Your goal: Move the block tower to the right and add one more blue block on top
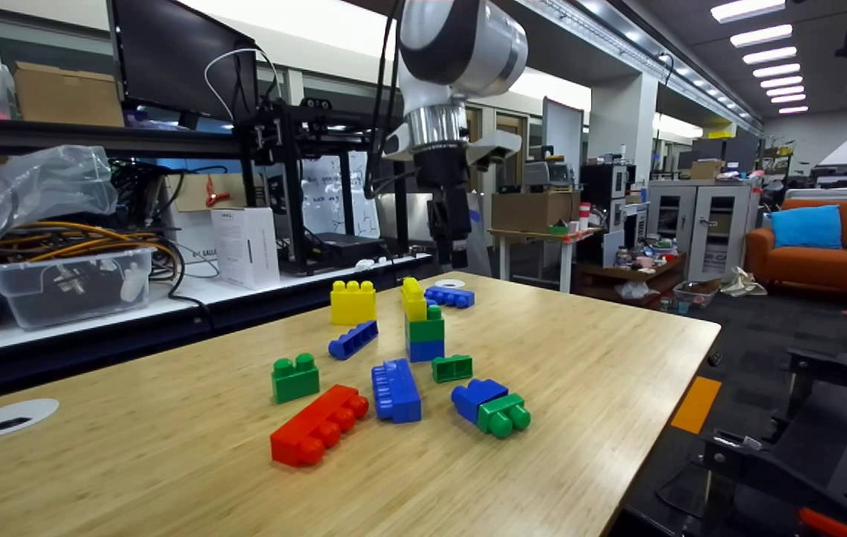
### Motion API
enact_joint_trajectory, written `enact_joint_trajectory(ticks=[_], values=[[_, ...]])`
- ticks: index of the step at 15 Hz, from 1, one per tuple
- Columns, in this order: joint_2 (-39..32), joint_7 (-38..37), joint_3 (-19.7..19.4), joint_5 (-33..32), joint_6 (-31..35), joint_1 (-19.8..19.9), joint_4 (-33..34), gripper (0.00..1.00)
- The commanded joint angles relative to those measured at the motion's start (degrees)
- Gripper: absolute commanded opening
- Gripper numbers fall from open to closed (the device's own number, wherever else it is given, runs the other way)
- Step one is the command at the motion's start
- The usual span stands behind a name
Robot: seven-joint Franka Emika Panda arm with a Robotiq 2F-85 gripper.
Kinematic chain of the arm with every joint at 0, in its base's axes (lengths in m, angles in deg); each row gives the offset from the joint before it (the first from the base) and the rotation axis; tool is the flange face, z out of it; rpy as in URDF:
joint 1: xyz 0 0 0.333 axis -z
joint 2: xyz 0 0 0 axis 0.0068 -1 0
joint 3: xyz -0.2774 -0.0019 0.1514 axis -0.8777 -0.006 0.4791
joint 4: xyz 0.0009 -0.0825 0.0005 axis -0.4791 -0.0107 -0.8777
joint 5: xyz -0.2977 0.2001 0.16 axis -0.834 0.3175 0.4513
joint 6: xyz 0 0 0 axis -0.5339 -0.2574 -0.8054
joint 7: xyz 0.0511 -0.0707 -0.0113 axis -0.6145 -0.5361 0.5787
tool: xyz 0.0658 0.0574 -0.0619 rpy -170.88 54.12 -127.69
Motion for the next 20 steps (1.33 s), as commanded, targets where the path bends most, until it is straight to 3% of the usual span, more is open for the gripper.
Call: enact_joint_trajectory(ticks=[1, 9, 20], values=[[-1.8, -9.5, 0.2, 1.5, 1.8, 1.1, 0.7, 1.0], [0.1, -33.9, 0.3, 4.0, 5.8, 1.1, -3.1, 1.0], [-4.8, -66.0, -4.8, 5.6, 12.0, -1.4, -4.8, 1.0]])
